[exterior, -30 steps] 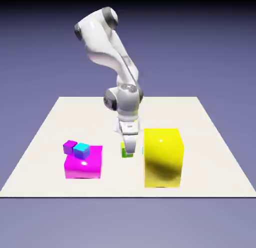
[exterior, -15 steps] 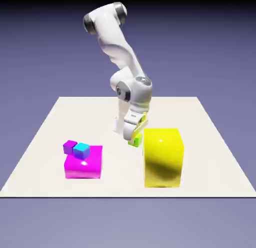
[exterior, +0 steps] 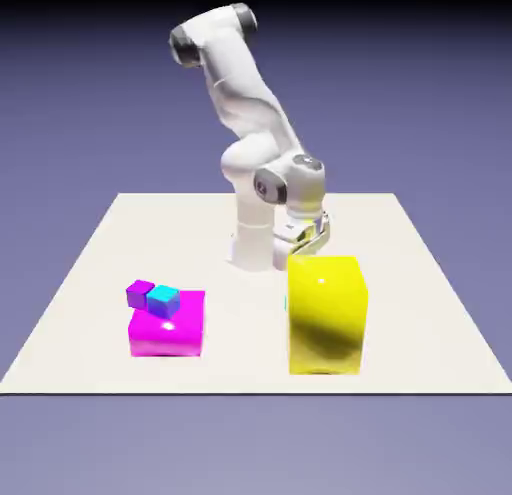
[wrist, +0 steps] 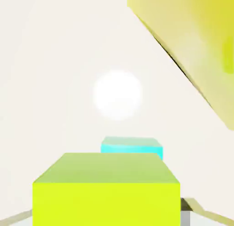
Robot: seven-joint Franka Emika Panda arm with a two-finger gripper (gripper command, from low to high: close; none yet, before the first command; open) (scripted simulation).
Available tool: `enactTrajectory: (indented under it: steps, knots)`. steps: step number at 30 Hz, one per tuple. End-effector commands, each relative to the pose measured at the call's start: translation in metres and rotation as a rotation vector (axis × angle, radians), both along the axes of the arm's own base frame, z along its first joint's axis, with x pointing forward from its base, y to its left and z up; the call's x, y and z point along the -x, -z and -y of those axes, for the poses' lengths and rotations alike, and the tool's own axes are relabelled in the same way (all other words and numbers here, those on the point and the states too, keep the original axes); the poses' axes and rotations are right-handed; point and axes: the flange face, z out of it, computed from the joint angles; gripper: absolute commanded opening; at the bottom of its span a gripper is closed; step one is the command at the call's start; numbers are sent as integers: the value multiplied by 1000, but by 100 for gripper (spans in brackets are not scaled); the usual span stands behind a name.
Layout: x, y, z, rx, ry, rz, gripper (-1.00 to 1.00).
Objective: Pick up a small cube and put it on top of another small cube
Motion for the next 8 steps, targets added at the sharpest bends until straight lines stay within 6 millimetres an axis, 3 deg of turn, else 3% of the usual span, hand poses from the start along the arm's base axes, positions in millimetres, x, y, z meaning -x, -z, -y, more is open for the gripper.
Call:
enactTrajectory:
  steps: [1, 6, 7, 8]
  knots:
    - [0, 6, 0, 1, 1, 1, -100]
    - [-3, 29, 8, 23, 7, 35, -100]
    - [-3, 29, 8, 23, 7, 35, 100]
    - [-3, 29, 8, 23, 7, 35, 100]
